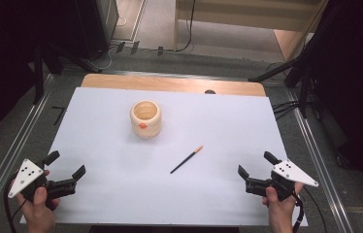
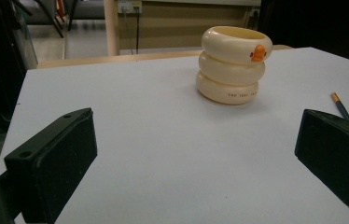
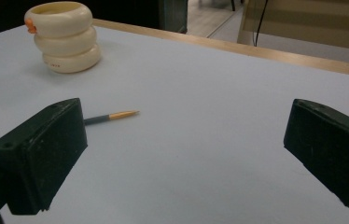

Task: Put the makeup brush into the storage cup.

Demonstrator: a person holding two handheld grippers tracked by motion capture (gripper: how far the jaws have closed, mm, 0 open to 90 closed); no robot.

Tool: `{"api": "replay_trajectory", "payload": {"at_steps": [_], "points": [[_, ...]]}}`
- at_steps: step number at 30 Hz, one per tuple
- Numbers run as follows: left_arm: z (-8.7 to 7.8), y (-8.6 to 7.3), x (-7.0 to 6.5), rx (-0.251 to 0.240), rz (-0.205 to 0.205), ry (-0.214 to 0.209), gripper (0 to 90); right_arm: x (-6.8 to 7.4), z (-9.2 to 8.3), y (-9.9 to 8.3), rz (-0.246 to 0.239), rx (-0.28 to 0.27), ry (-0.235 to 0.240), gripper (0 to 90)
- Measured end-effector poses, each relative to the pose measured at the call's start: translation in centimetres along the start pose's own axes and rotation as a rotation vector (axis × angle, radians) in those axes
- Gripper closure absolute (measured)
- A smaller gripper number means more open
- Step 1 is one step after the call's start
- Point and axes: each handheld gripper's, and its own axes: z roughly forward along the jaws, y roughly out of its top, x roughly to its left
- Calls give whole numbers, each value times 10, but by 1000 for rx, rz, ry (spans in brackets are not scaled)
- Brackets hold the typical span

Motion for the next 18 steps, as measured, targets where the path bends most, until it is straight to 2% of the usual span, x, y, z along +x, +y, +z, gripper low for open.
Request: {"api": "replay_trajectory", "payload": {"at_steps": [7, 18], "points": [[0, 0, -1, 2, 7, -3, 0, 12, 10, 13, -31, -8, 28, 0], [0, 0, -1, 0, 4, -6, 0, 26, 27, 26, -52, -7, 61, 0]]}}
